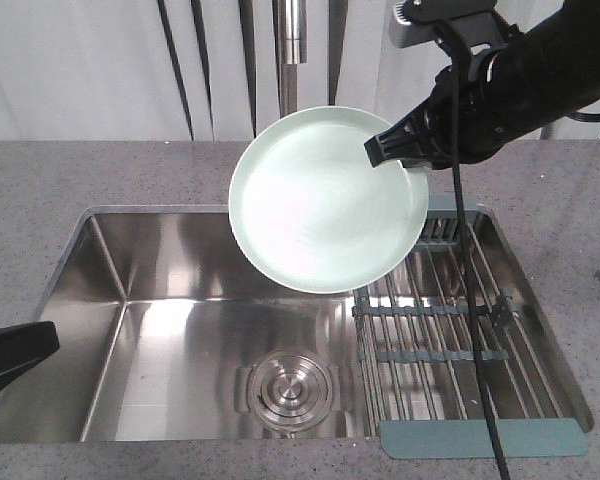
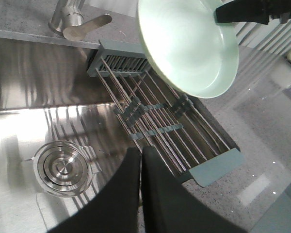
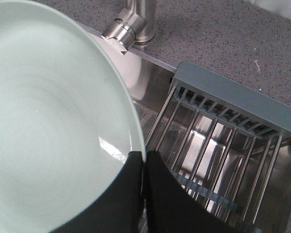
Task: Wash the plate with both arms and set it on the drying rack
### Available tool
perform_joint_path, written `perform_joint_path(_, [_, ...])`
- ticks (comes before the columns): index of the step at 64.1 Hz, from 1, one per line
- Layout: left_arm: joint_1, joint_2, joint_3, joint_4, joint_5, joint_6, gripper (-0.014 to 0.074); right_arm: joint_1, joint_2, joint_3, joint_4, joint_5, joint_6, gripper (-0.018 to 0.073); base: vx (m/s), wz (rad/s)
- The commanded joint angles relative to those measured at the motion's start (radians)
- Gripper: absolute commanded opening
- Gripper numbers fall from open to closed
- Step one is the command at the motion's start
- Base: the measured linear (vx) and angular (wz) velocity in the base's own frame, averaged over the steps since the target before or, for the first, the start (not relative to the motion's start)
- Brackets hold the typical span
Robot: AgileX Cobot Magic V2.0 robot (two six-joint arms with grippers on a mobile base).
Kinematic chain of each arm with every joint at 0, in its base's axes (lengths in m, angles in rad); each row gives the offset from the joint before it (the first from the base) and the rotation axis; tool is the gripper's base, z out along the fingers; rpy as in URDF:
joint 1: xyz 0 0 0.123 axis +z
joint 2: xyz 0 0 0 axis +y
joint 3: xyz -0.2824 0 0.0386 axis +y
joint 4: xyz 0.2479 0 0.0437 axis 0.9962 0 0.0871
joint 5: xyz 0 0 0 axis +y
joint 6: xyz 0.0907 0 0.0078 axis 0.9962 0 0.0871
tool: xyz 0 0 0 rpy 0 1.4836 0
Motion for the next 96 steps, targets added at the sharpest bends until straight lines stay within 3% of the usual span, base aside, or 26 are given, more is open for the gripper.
perform_joint_path(1, [-0.008, -0.005, -0.025, -0.024, 0.005, -0.007, -0.0006, -0.001, -0.065, -0.035, 0.052, -0.029, -0.017, -0.0005, 0.0, 0.0])
perform_joint_path(18, [-0.008, -0.005, -0.025, -0.024, 0.005, -0.007, -0.0006, -0.001, -0.019, -0.035, 0.189, -0.087, -0.049, -0.0005, 0.0, 0.0])
perform_joint_path(28, [-0.008, -0.005, -0.025, -0.024, 0.005, -0.007, -0.0006, -0.006, 0.035, -0.035, 0.166, -0.206, -0.081, -0.0005, 0.0, 0.0])
perform_joint_path(37, [-0.008, -0.005, -0.025, -0.024, 0.007, -0.007, -0.0006, -0.074, 0.045, -0.035, 0.104, -0.24, -0.046, -0.0005, 0.0, 0.0])
perform_joint_path(49, [-0.008, -0.005, -0.025, -0.024, 0.013, -0.007, -0.0006, -0.233, 0.044, -0.035, 0.111, -0.165, -0.061, -0.0005, 0.0, 0.0])
perform_joint_path(65, [-0.008, -0.005, -0.025, -0.024, 0.013, -0.007, -0.0006, -0.385, 0.058, -0.035, 0.109, -0.086, -0.125, -0.0005, 0.0, 0.0])
perform_joint_path(78, [-0.008, -0.005, -0.025, -0.024, 0.013, -0.007, -0.0006, -0.42, 0.153, -0.035, 0.095, 0.0, -0.182, -0.0005, 0.0, 0.0])
perform_joint_path(96, [-0.008, -0.005, -0.025, -0.024, 0.013, -0.007, -0.0006, -0.42, 0.269, -0.035, 0.05, -0.005, -0.182, -0.0005, 0.0, 0.0])
